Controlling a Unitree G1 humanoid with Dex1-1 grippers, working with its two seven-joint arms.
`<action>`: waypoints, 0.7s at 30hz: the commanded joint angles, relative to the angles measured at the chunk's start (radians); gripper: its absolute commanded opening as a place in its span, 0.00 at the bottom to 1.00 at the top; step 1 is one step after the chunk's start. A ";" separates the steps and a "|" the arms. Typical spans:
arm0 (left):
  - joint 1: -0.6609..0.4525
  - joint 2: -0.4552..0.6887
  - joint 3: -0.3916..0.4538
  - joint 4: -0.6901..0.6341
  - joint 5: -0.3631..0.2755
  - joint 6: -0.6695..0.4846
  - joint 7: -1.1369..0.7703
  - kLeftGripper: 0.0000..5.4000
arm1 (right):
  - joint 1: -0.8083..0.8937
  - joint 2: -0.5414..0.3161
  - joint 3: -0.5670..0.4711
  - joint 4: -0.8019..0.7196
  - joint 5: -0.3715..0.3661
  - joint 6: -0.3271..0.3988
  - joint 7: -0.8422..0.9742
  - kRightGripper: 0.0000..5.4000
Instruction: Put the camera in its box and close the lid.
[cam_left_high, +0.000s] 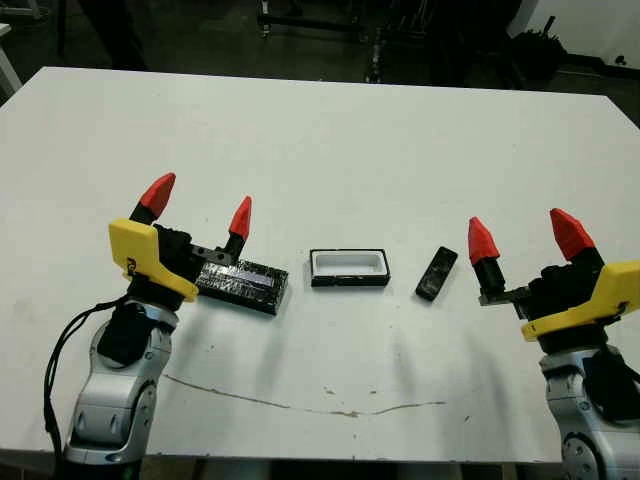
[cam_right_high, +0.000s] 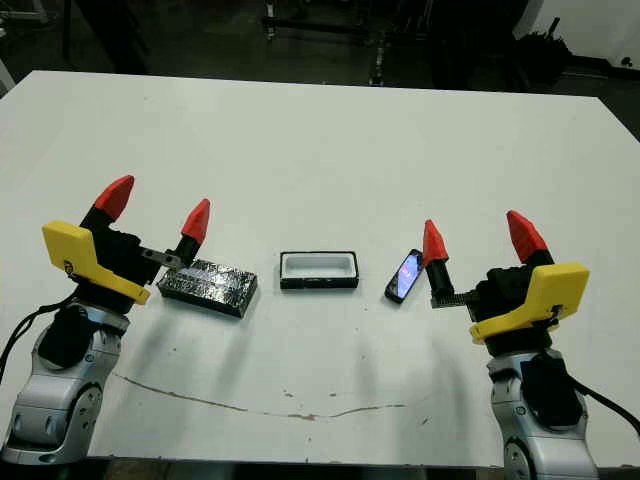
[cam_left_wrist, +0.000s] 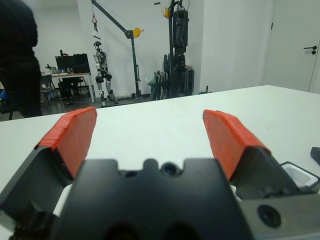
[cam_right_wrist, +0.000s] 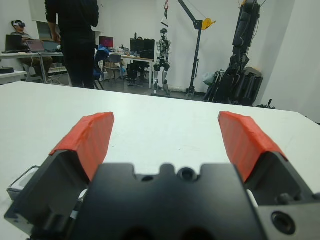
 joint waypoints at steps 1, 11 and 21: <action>0.004 -0.001 -0.002 0.015 0.000 -0.008 -0.006 1.00 | -0.009 -0.019 0.002 -0.003 -0.006 0.025 0.003 1.00; 0.006 -0.004 -0.004 0.011 -0.006 0.009 -0.006 1.00 | -0.027 -0.043 0.032 -0.028 -0.101 0.084 -0.043 1.00; 0.025 -0.022 -0.007 -0.002 -0.025 0.035 -0.010 1.00 | -0.123 0.188 0.211 -0.008 -0.280 0.224 -0.309 1.00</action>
